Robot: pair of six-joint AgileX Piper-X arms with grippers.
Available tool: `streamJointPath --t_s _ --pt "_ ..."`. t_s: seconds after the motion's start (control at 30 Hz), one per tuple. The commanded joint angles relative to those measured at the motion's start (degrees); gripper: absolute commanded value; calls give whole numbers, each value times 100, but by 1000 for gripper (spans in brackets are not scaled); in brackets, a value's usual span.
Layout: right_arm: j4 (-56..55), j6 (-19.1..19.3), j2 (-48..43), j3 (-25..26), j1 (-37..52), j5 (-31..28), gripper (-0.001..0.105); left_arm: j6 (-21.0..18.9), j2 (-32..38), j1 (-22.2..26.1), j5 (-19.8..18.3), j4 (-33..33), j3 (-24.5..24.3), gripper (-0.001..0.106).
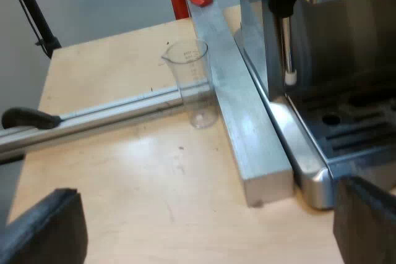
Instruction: Put the handle in the coffee machine
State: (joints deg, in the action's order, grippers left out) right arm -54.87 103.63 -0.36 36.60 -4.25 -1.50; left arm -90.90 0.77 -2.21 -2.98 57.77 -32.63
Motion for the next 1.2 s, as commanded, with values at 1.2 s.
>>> streamJointPath --t_s 1.2 --pt "30 -24 -259 -866 15 18 40 -57 801 -93 92 2 339 82"
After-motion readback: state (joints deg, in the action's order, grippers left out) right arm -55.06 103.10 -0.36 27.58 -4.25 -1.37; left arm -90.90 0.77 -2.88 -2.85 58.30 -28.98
